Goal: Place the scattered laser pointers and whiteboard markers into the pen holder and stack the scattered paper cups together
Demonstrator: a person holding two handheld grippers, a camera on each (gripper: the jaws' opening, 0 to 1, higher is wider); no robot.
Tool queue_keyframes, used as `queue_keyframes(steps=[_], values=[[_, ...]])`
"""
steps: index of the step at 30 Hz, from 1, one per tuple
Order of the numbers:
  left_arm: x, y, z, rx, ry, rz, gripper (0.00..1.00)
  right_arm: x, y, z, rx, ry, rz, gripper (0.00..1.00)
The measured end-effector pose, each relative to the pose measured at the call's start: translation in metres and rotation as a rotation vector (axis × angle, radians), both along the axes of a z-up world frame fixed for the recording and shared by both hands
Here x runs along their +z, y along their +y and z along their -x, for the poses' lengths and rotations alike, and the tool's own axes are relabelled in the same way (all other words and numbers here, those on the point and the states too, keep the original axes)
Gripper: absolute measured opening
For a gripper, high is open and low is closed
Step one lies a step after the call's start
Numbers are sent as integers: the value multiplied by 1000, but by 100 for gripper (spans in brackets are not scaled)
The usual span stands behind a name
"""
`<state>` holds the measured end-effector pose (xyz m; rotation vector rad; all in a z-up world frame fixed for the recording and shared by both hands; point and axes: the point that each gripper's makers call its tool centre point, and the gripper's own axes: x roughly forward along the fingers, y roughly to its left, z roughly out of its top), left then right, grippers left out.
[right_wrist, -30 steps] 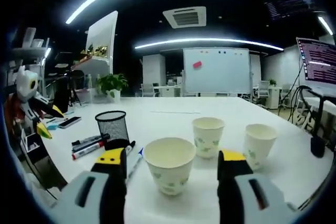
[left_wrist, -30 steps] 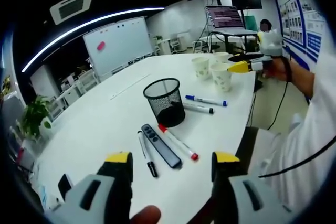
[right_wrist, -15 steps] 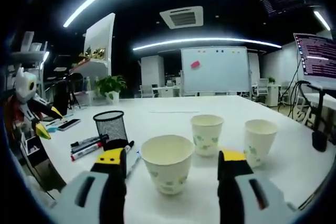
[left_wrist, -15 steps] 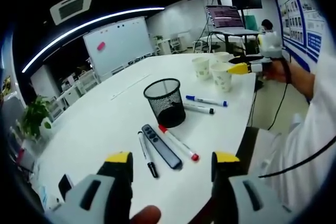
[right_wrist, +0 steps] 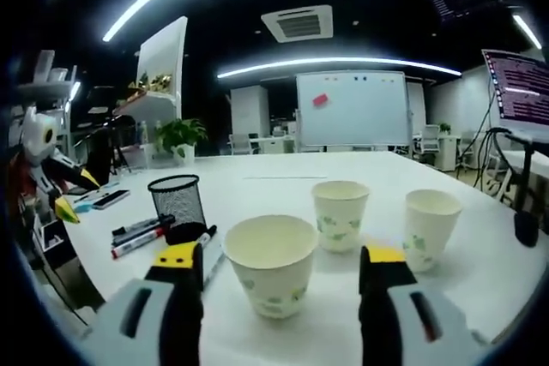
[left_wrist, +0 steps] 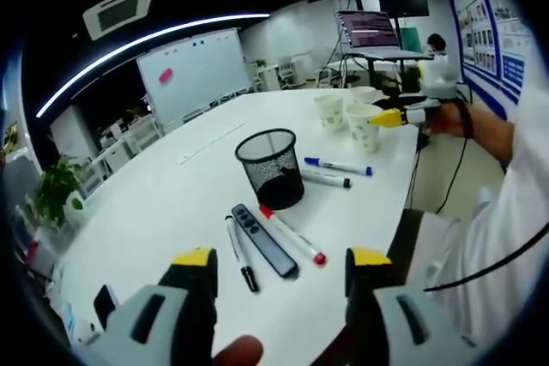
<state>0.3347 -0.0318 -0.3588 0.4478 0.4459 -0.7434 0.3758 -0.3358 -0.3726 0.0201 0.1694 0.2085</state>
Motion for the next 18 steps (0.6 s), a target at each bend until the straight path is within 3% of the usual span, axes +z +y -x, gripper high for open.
queue_keyframes(steps=[18], values=[[-7, -1, -3, -10, 12, -5, 59, -1, 1, 1, 28, -23, 4, 71]])
